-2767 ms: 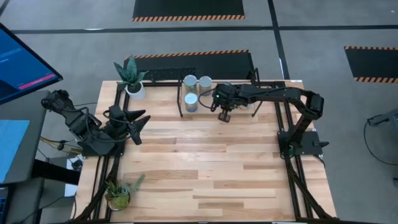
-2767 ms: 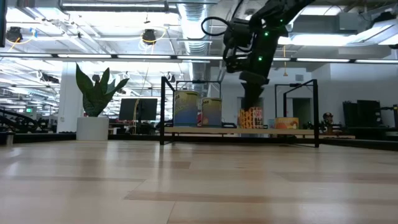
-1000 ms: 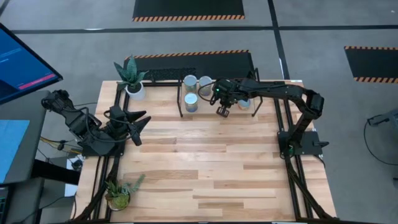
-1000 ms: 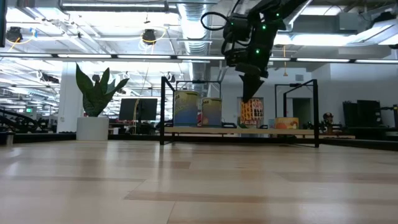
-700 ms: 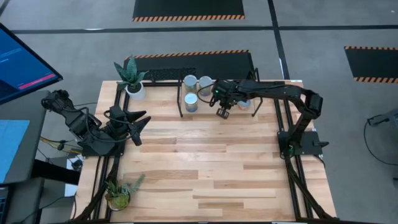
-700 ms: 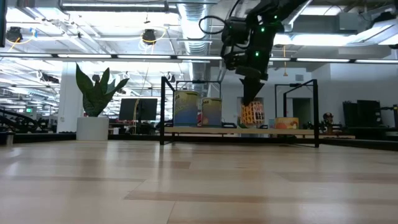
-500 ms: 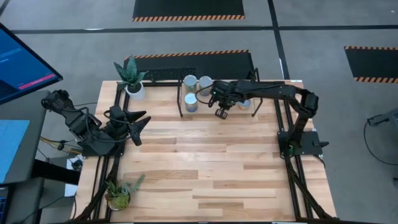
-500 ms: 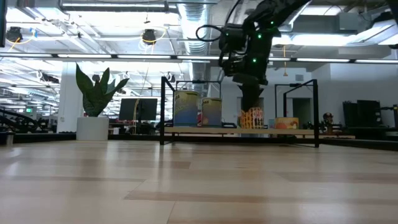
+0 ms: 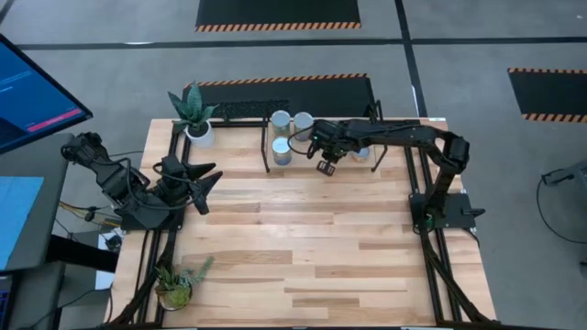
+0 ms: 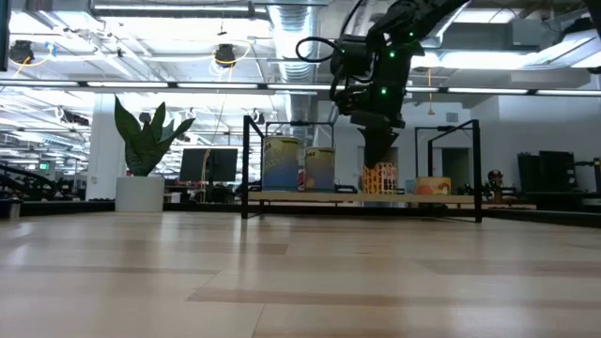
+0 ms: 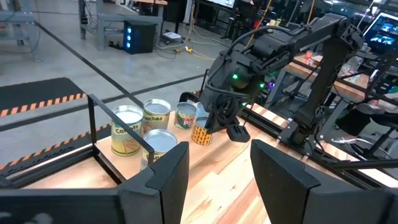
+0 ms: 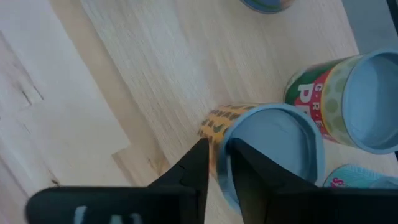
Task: Pick and place cans onto a shelf
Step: Put the canned black beans on the shelf, then return to Home Position
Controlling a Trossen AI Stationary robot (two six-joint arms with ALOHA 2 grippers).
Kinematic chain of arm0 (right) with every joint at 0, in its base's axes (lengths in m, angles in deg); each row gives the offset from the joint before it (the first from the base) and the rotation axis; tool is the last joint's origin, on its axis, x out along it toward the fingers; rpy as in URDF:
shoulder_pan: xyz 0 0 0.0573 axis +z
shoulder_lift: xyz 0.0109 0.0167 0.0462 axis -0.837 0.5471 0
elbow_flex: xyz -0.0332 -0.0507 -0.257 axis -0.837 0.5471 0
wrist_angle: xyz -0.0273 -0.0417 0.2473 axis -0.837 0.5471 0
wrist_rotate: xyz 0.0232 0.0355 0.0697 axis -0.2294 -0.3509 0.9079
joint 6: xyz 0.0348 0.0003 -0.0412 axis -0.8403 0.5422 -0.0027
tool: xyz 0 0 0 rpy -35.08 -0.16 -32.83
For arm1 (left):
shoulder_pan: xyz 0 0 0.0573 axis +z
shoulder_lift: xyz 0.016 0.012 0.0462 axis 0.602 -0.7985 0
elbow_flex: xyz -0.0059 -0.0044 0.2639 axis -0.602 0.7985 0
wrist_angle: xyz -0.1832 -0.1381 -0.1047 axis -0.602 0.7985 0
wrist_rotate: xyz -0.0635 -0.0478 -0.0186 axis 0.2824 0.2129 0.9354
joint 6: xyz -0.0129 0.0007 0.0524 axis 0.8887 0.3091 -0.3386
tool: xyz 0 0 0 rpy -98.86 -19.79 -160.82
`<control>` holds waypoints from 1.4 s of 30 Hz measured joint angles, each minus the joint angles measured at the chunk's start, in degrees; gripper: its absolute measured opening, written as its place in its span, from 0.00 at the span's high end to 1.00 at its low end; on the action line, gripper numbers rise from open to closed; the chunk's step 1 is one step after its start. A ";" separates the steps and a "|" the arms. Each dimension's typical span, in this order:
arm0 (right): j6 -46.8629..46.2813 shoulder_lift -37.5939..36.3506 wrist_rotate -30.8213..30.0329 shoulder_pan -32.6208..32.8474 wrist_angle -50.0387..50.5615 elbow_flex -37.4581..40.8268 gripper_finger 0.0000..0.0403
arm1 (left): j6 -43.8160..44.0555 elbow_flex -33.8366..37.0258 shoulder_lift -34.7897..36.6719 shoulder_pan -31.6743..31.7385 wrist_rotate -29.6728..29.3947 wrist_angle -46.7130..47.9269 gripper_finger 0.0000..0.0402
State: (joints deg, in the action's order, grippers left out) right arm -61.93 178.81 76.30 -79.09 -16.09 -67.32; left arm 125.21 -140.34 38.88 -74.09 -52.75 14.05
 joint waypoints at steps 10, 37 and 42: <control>-1.53 -0.04 -1.60 0.15 2.52 -1.98 0.57 | -0.02 0.00 0.01 0.00 -0.07 0.01 0.59; -13.12 -11.13 0.66 23.31 26.67 -7.24 0.54 | -3.59 0.00 -0.82 -0.11 23.46 5.19 0.59; -18.31 -30.37 1.79 30.76 -1.57 15.20 0.55 | -4.15 0.87 0.59 -1.84 21.36 9.33 0.59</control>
State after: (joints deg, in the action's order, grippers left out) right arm -80.24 148.44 78.10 -48.33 -17.66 -52.12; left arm 121.05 -139.47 39.47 -75.93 -31.39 23.38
